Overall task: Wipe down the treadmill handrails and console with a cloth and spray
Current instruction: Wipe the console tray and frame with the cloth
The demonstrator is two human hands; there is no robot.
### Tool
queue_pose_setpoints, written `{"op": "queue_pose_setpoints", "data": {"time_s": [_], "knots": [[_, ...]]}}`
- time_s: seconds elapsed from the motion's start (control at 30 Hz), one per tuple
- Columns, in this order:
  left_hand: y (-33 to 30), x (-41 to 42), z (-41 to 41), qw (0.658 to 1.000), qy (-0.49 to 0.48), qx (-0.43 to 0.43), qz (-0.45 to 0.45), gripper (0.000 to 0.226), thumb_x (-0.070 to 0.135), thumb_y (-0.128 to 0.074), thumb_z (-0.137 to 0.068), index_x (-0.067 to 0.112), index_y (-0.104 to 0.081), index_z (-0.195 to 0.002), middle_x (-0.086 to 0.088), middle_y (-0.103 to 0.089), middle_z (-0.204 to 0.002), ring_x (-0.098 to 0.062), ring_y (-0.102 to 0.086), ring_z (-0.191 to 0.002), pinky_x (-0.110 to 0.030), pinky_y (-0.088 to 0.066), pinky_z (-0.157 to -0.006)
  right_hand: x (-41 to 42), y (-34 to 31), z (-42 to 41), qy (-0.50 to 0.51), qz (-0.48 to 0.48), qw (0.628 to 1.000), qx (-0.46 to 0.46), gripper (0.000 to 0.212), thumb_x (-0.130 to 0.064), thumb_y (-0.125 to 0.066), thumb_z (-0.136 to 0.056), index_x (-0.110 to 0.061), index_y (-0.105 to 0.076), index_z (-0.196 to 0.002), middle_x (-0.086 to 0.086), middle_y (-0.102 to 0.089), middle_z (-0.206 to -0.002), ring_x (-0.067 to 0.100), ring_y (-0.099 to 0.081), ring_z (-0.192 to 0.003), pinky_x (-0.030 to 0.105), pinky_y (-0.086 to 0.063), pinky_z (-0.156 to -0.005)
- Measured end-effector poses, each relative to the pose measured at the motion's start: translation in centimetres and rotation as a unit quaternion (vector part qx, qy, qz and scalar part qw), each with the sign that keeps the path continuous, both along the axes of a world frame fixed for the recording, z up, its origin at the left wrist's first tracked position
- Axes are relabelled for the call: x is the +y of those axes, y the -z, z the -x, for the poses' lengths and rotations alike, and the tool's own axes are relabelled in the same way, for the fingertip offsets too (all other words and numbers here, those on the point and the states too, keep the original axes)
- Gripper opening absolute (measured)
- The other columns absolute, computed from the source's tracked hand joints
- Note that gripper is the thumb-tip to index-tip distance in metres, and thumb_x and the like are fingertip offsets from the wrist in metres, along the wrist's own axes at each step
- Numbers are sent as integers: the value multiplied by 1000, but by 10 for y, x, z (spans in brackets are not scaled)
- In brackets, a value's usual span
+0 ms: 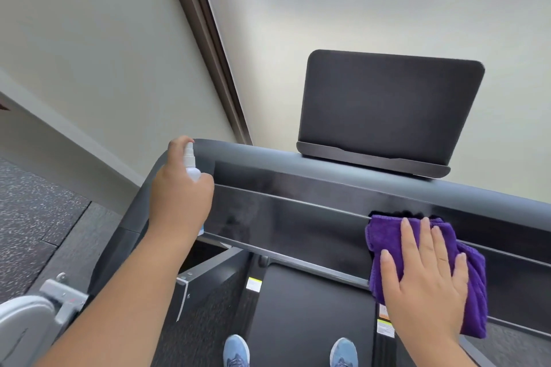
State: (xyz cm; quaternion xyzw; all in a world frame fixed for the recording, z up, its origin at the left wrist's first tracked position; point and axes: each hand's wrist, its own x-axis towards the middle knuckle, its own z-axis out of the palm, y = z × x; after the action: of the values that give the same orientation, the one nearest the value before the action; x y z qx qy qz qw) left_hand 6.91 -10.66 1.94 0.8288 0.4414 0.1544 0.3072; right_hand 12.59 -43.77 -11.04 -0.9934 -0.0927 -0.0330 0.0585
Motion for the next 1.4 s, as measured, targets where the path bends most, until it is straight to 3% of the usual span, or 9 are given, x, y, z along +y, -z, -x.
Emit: {"op": "queue_pose_setpoints", "data": {"time_s": [0.2,0.33,0.43,0.67,0.8,1.03,1.1,1.23,1.4], "knots": [[15,50,32,999,-18,31,-10,58,9,-52,-92,35,-38,-142,-9,-58,-99,-15,-48,-65,-23,-32,-43,39,3,-8,121,5,992,32,71,-54,-16,-103,-19,-21,-165,8,-19,-172,27,-15,-159,61,-13,-125],[29,61,55,1000,-2,26,17,58,13,-56,-92,39,-38,-141,-7,-60,-96,-10,-50,-65,-21,-31,-44,100,2,-19,130,-23,991,33,72,-49,-28,-107,-12,-8,-165,16,-4,-173,32,-4,-160,62,-13,-126],[40,66,70,999,14,4,44,57,15,-60,-91,44,-40,-136,-1,-58,-87,-9,-52,-71,-29,-36,-54,165,2,-28,106,-48,993,13,76,-52,-29,-106,-11,-5,-165,19,0,-173,35,1,-160,62,-9,-126],[51,77,101,998,38,-6,56,58,15,-64,-90,43,-44,-137,6,-55,-83,-25,-53,-77,-34,-35,-63,297,3,5,-90,-11,995,30,79,-62,-12,-103,-16,3,-166,13,13,-173,29,15,-160,60,4,-126],[48,78,102,998,39,-12,56,58,15,-65,-90,43,-43,-137,1,-59,-93,-21,-53,-77,-26,-37,-59,318,5,33,-239,-13,970,46,81,-65,-15,-102,-16,-12,-166,10,3,-174,24,6,-161,58,3,-127],[35,42,79,997,44,-34,55,56,18,-64,-91,46,-42,-133,-1,-62,-92,-26,-59,-80,-37,-45,-68,236,3,48,-339,-19,937,82,71,-63,-19,-105,-25,-19,-165,-1,-7,-175,18,-2,-161,52,-4,-129],[32,26,71,996,43,-52,58,55,17,-64,-92,46,-42,-134,6,-60,-95,-13,-59,-79,-34,-47,-65,198,3,45,-319,-16,944,81,68,-62,-17,-106,-28,-18,-165,-3,-7,-174,16,-1,-161,51,-7,-129],[34,-5,54,992,51,-83,75,53,15,-63,-94,45,-43,-133,12,-57,-101,-6,-59,-82,-15,-41,-58,105,1,18,-214,-1,975,65,66,-60,-16,-106,-32,-22,-165,-5,-9,-174,14,-5,-161,51,-11,-129],[39,-31,40,990,54,-88,96,52,15,-63,-93,46,-44,-130,4,-58,-94,-19,-58,-82,-30,-45,-64,-18,-5,-24,53,32,997,56,64,-56,-21,-105,-31,-19,-165,4,-15,-174,29,-13,-159,66,-16,-121]]}}
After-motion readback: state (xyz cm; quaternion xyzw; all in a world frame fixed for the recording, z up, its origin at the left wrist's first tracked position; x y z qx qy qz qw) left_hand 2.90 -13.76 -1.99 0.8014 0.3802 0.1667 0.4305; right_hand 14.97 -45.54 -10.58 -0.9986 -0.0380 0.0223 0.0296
